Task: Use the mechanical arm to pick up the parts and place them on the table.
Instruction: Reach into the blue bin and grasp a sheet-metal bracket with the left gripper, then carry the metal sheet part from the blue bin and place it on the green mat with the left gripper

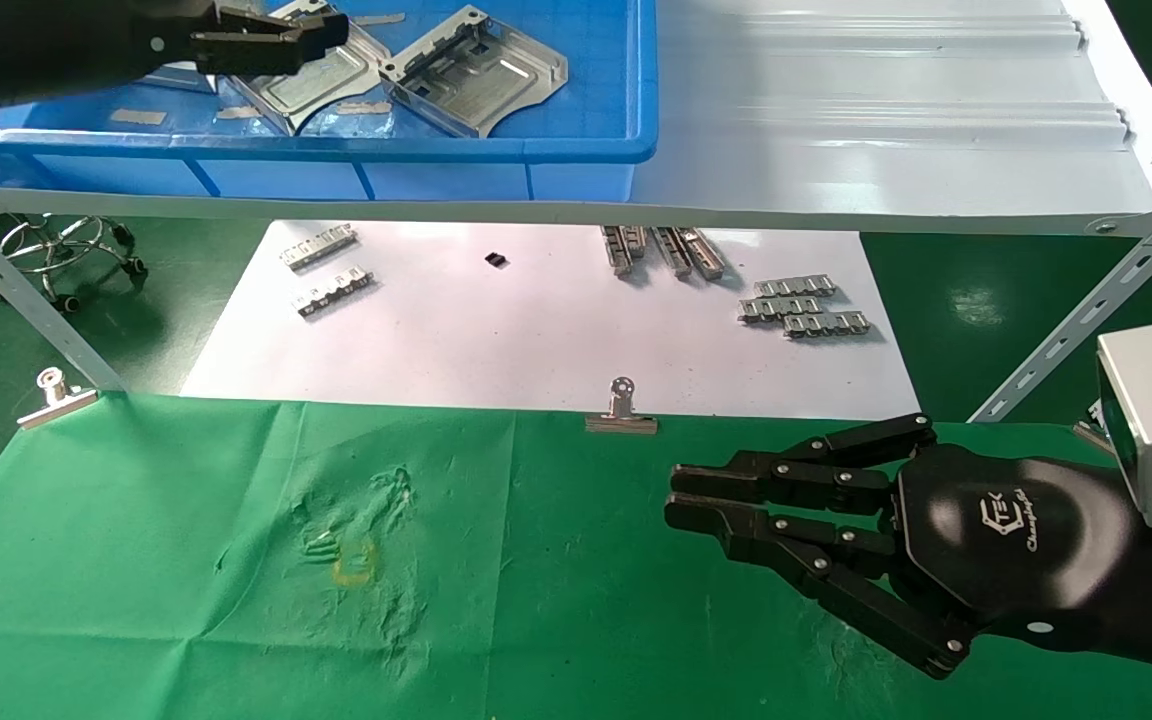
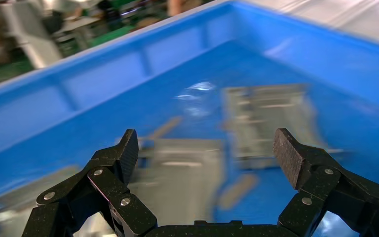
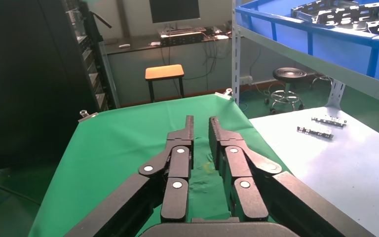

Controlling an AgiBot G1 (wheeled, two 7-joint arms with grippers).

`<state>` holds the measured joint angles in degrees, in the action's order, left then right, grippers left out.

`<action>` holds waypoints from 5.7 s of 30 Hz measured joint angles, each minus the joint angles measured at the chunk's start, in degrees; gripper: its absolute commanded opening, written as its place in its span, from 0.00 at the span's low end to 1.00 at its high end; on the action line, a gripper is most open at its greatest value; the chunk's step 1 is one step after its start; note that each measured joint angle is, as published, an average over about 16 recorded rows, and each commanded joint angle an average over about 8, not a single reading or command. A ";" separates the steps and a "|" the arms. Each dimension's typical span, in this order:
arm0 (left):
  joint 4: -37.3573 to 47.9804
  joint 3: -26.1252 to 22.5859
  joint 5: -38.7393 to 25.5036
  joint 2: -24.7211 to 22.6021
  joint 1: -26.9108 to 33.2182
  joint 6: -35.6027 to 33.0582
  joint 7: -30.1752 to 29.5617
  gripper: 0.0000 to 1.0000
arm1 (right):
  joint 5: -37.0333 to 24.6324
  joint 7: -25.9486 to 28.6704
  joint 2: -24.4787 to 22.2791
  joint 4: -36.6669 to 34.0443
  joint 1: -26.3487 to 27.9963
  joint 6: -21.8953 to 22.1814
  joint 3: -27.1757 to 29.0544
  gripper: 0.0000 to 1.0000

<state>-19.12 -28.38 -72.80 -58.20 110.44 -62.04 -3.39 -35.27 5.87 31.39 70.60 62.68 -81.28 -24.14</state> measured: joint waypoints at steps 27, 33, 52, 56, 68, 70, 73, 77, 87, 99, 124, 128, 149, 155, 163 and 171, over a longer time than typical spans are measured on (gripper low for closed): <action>17.54 -4.12 -7.49 -7.00 8.39 10.97 7.13 0.00 | 0.00 0.00 0.00 0.00 0.00 0.00 0.00 0.00; 18.39 -4.10 -7.49 -7.30 8.34 12.07 7.54 0.00 | 0.00 0.00 0.00 0.00 0.00 0.00 0.00 0.00; 19.05 -3.79 -7.04 -6.48 8.36 10.17 7.44 0.00 | 0.00 0.00 0.00 0.00 0.00 0.00 0.00 0.00; 19.06 -3.83 -7.10 -6.27 8.44 9.79 7.47 0.00 | 0.00 0.00 0.00 0.00 0.00 0.00 0.00 0.00; 18.62 -3.20 -6.19 -5.33 9.17 9.97 7.94 0.00 | 0.00 0.00 0.00 0.00 0.00 0.00 0.00 0.00; 18.39 -2.90 -5.75 -5.00 9.42 9.65 8.17 0.00 | 0.00 0.00 0.00 0.00 0.00 0.00 0.00 0.00; 17.95 -2.38 -5.00 -4.33 9.83 8.56 8.72 0.00 | 0.00 0.00 0.00 0.00 0.00 0.00 0.00 0.00; 17.20 -1.74 -4.03 -3.09 10.35 5.61 9.99 0.00 | 0.00 0.00 0.00 0.00 0.00 0.00 0.00 0.00; 14.31 -0.84 -2.34 1.68 10.72 -10.41 17.14 0.00 | 0.00 0.00 0.00 0.00 0.00 0.00 0.00 0.00; 5.58 -3.77 -0.75 7.68 6.49 -28.39 31.06 0.00 | 0.00 0.00 0.00 0.00 0.00 0.00 0.00 0.00; -8.98 -26.98 5.24 11.95 -9.27 -28.73 41.83 0.00 | 0.00 0.00 0.00 0.00 0.00 0.00 0.00 0.00; -5.97 -28.80 5.07 10.30 -9.67 -28.45 43.99 0.00 | 0.00 0.00 0.00 0.00 0.00 0.00 0.00 0.00; 9.37 -30.76 5.21 3.91 -10.65 -23.74 54.52 0.09 | 0.00 0.00 0.00 0.00 0.00 0.00 0.00 0.00; 11.85 -30.94 4.88 2.80 -10.60 -23.26 56.62 0.83 | 0.00 0.00 0.00 0.00 0.00 0.00 0.00 0.00; 14.11 -31.17 4.49 1.95 -10.21 -23.42 58.48 1.00 | 0.00 0.00 0.00 0.00 0.00 0.00 0.00 0.00; 15.78 -31.28 4.32 1.45 -9.82 -23.72 59.41 1.00 | 0.00 0.00 0.00 0.00 0.00 0.00 0.00 0.00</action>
<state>-3.34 -59.66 -68.48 -56.76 100.62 -85.76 56.01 -35.26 5.87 31.39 70.60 62.68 -81.28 -24.15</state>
